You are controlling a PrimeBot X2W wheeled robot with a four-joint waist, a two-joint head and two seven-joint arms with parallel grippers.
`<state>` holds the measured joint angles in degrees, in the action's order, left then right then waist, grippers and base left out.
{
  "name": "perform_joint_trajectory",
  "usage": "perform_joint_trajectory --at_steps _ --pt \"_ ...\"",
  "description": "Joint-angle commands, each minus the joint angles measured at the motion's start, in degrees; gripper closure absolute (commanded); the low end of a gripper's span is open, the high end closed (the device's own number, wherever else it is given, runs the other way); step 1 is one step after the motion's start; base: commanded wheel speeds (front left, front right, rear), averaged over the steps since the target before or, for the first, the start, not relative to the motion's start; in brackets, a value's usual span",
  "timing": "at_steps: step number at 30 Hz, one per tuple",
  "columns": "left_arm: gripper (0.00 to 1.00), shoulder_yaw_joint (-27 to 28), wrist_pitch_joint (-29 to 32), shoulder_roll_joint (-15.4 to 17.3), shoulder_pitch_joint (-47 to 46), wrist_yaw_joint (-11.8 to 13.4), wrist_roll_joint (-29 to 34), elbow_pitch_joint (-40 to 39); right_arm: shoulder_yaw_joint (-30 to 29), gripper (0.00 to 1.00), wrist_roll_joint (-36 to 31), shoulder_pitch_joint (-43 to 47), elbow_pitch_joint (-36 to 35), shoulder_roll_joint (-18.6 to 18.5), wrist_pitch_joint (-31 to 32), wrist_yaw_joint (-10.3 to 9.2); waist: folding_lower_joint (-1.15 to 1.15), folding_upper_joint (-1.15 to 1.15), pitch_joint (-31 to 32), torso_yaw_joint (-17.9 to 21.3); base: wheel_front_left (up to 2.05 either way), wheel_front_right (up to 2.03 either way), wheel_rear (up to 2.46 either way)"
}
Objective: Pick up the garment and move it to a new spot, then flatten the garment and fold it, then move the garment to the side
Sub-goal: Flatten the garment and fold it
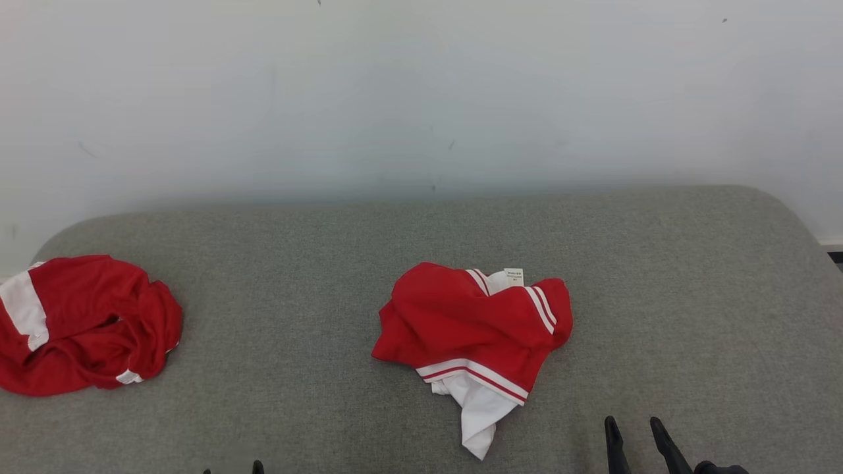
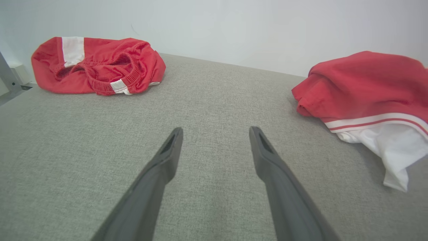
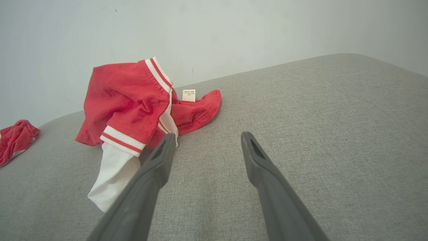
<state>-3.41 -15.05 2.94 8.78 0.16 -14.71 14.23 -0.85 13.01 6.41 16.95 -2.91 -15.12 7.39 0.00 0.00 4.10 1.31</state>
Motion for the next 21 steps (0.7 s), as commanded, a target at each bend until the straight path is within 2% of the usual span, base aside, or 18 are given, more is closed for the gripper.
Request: perform_joint_trajectory --at_steps 1,8,13,17,21 --pt "0.0 -0.6 -0.2 -0.1 -1.1 -0.4 -0.6 0.1 0.0 0.0 0.1 -0.5 -0.1 0.0 -0.1 0.2 0.0 0.0 -0.1 0.1 0.0 0.0 0.0" --pt "0.0 -7.0 -0.2 -0.1 -4.7 -3.2 -1.7 2.5 0.5 0.0 0.5 -1.2 0.1 0.1 -0.1 0.2 0.0 0.0 -0.6 1.5 0.0 0.0 0.0" --pt "0.0 -17.3 2.2 -0.1 -11.8 -5.7 -4.8 8.5 0.8 0.0 0.8 -1.8 0.4 0.0 -0.1 0.2 0.0 0.0 -0.9 4.3 0.0 0.0 0.0" --pt "0.0 -24.2 4.7 0.0 -18.0 -6.2 -7.5 12.1 1.0 0.0 0.9 -2.2 0.6 0.1 -0.1 0.2 0.0 0.0 -1.3 7.6 0.0 0.0 0.0" --pt "0.0 -30.6 7.5 -0.1 -23.5 -5.5 -9.9 15.4 1.3 0.0 0.6 -2.2 0.9 0.0 -0.1 0.2 0.0 0.0 -1.9 11.1 0.0 0.0 0.0"
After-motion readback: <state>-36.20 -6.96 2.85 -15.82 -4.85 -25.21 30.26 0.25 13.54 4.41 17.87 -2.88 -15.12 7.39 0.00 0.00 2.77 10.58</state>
